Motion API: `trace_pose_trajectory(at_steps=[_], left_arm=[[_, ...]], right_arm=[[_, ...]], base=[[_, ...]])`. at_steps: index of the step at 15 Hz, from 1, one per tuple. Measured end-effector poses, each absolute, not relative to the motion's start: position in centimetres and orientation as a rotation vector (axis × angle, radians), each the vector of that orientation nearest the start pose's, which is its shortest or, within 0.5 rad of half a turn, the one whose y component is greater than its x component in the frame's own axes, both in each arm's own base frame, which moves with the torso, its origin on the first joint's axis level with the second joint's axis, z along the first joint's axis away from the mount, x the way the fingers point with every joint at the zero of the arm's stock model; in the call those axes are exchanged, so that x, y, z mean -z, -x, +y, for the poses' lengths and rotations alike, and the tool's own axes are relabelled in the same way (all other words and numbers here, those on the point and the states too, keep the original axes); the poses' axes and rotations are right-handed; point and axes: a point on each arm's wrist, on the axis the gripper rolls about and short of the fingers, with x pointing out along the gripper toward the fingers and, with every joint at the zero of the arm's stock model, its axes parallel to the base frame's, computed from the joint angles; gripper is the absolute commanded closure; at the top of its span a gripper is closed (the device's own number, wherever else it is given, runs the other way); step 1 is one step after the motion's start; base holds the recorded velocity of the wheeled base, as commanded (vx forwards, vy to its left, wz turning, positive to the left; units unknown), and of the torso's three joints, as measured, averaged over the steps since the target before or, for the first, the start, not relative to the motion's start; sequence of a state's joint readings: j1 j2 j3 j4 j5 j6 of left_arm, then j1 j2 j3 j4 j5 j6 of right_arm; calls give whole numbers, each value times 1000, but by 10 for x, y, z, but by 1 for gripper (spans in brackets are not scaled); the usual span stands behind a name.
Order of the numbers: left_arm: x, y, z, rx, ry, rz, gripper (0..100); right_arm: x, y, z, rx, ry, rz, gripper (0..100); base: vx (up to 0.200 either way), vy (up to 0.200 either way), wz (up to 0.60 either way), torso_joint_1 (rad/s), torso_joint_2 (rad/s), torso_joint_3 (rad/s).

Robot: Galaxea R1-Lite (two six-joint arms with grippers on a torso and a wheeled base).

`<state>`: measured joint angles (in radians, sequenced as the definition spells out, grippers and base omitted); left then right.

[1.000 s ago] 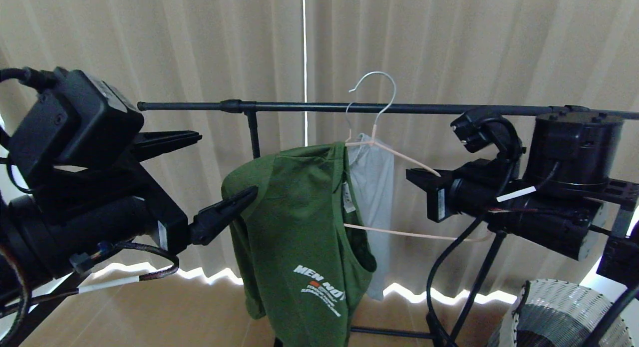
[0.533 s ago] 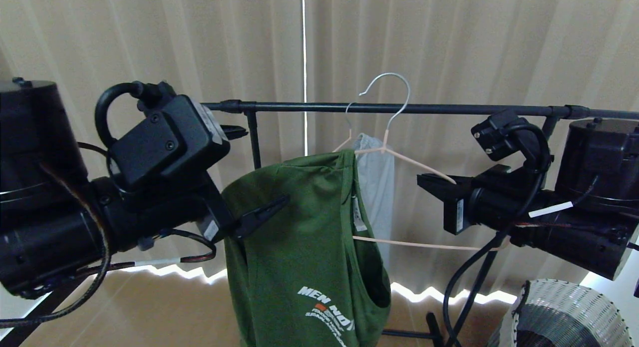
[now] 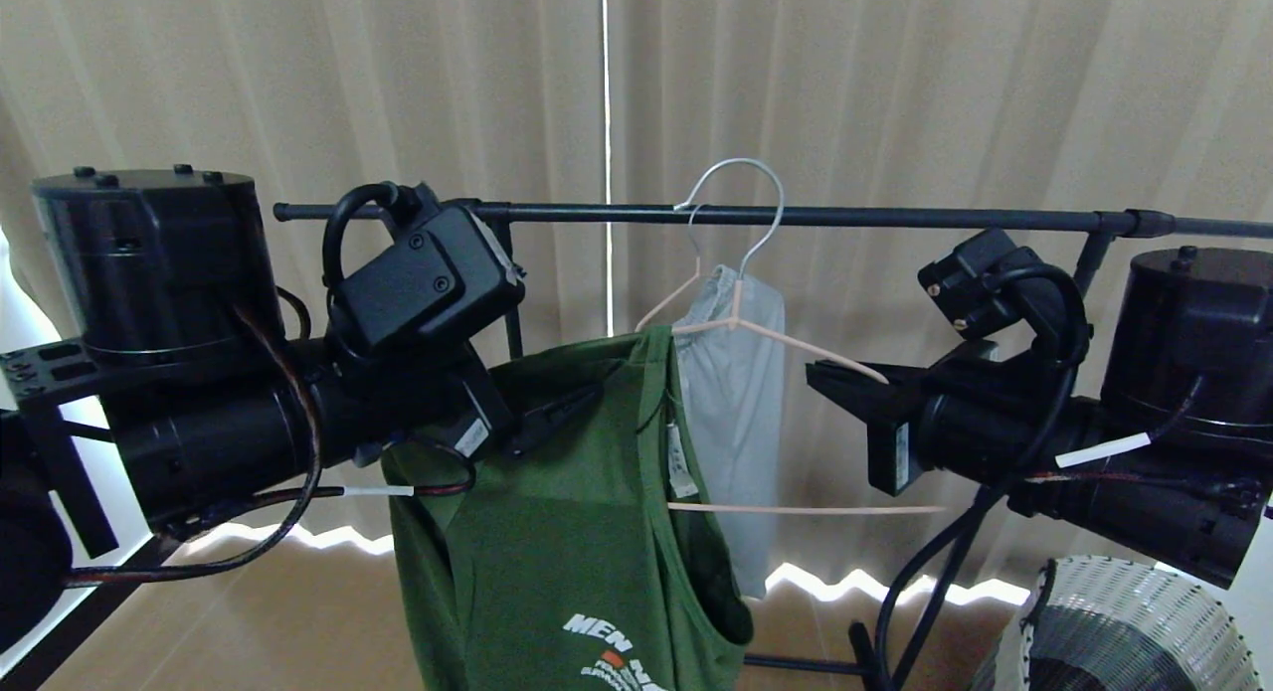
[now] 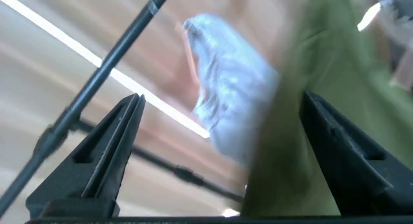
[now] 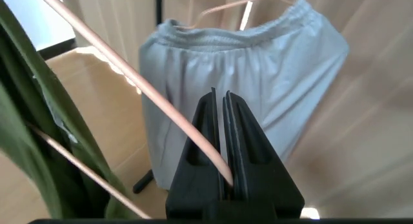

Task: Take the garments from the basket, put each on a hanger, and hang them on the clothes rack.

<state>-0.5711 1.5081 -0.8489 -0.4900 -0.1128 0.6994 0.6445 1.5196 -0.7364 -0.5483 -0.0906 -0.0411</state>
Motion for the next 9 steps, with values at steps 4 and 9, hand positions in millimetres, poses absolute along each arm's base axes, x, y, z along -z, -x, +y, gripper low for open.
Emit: trace_pose_trajectory(at_steps=[4, 9], left_arm=[[-232, -226, -144, 706, -713, -62, 0], [-231, -226, -145, 711, -716, -62, 100]], right_arm=[[-206, -205, 159, -583, 145, 204, 100], [-206, -202, 161, -599, 144, 201, 100]], base=[[0, 0, 0, 0, 0, 0], [0, 0, 0, 0, 0, 0]])
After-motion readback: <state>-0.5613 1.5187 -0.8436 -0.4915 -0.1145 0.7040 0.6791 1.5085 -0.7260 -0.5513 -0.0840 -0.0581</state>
